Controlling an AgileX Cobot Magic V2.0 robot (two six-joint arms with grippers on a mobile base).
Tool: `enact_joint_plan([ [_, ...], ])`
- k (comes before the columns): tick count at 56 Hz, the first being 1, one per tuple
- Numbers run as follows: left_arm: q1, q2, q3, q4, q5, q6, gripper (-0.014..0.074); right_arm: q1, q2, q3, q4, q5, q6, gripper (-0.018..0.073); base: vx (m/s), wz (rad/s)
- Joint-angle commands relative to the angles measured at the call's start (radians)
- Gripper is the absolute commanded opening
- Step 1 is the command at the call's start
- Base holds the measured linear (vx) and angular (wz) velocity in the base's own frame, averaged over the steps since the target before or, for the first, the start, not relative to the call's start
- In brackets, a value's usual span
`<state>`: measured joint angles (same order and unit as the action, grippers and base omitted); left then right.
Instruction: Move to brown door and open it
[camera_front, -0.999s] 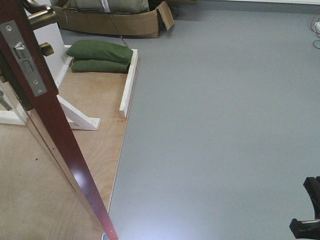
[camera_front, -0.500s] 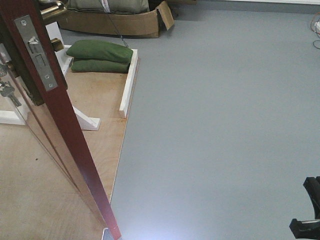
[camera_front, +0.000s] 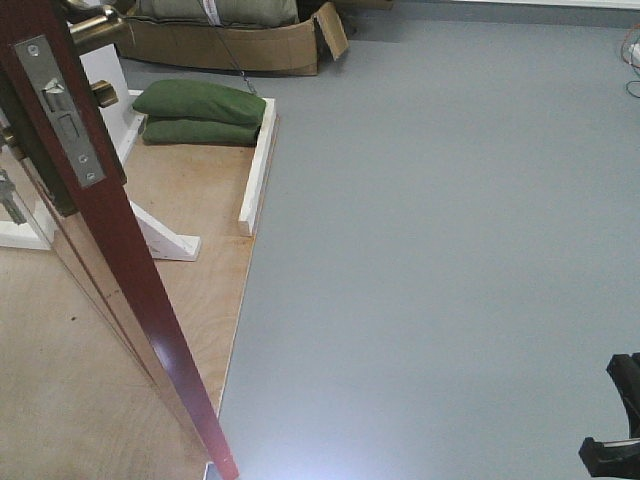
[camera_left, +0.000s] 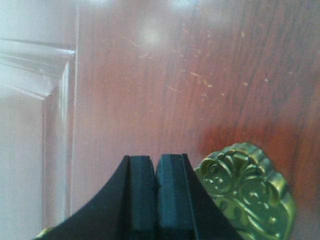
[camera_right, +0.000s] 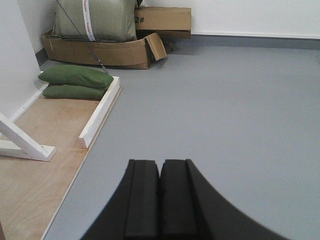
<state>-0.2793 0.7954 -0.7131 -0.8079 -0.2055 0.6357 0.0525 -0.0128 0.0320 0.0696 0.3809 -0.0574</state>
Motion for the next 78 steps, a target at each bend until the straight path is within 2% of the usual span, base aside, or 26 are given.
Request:
enact_joint_plan([
  [1, -0.007, -0.003, -0.033, 0.004, -0.04, -0.003, -0.0006, 0.001, -0.006, 0.004, -0.003, -0.077, -0.008, 0.0, 0.0, 0.0],
  [78, -0.007, -0.004, -0.033, 0.004, -0.026, -0.003, -0.0006, 0.001, -0.006, 0.004, -0.003, -0.081, -0.008, 0.0, 0.0, 0.0],
])
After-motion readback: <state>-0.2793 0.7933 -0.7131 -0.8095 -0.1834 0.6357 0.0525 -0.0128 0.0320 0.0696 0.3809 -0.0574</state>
